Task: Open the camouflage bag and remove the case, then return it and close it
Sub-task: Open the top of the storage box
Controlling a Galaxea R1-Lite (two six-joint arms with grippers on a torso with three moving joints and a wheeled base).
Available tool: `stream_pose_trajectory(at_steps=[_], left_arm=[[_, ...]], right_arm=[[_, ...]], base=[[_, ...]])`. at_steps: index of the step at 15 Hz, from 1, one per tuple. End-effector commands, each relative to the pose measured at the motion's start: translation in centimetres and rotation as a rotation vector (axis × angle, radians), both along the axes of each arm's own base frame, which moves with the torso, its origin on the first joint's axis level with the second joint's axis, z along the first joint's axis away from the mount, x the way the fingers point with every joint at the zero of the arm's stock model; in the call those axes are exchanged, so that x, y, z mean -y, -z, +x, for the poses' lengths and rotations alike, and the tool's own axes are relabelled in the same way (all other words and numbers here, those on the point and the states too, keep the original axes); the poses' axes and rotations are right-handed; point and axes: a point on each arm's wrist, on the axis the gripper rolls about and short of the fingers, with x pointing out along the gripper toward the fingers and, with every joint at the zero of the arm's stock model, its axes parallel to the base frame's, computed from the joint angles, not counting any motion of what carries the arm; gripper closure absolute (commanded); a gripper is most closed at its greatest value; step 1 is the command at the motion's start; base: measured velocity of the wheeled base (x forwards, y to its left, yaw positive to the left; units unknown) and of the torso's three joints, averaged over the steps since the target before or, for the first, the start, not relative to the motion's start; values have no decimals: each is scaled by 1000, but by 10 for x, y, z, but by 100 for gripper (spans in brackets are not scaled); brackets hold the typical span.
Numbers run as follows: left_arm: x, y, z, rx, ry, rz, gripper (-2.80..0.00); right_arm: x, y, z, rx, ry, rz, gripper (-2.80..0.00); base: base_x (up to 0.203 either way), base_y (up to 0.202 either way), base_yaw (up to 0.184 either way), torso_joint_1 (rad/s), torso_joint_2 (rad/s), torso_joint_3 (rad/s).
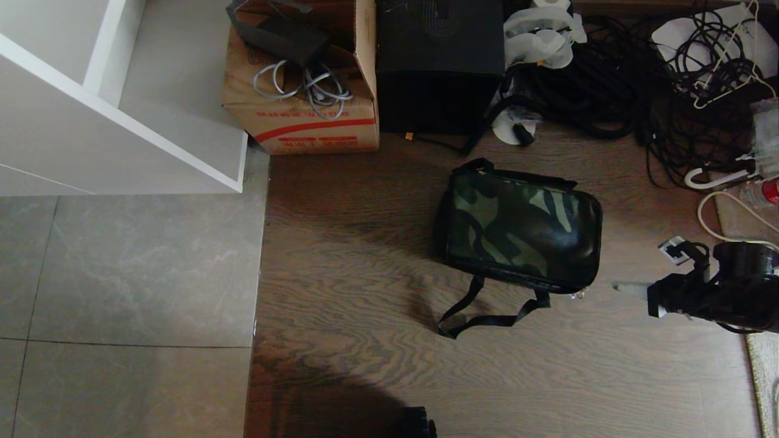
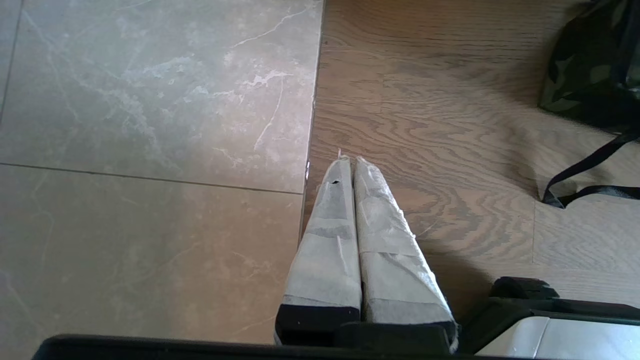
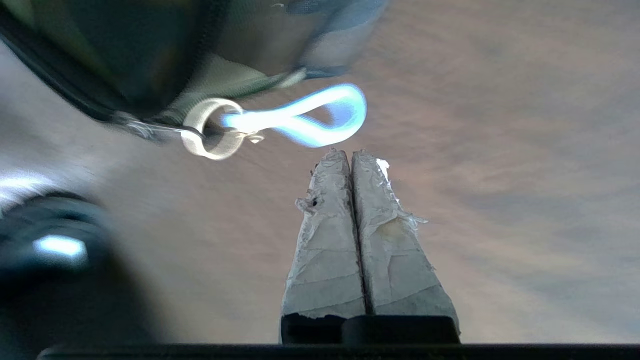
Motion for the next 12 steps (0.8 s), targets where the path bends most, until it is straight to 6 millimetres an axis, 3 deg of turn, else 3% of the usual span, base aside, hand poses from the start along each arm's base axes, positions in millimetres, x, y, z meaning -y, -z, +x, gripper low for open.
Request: stream_pose_trajectory(at_steps=[1,8,12], left_arm=[[0,3,1,-9,-1,0,0],[0,2,1,-8,-1,0,0],[0,3,1,-9,-1,0,0]], right_arm=[[-7,-2,1,-117,101,189,0],[-45,-6,25,-411,665,514,0],[-68,-5,32,-529,823,639,0]], base=[[0,0,0,0,0,0],[0,0,0,0,0,0],[0,0,0,0,0,0]])
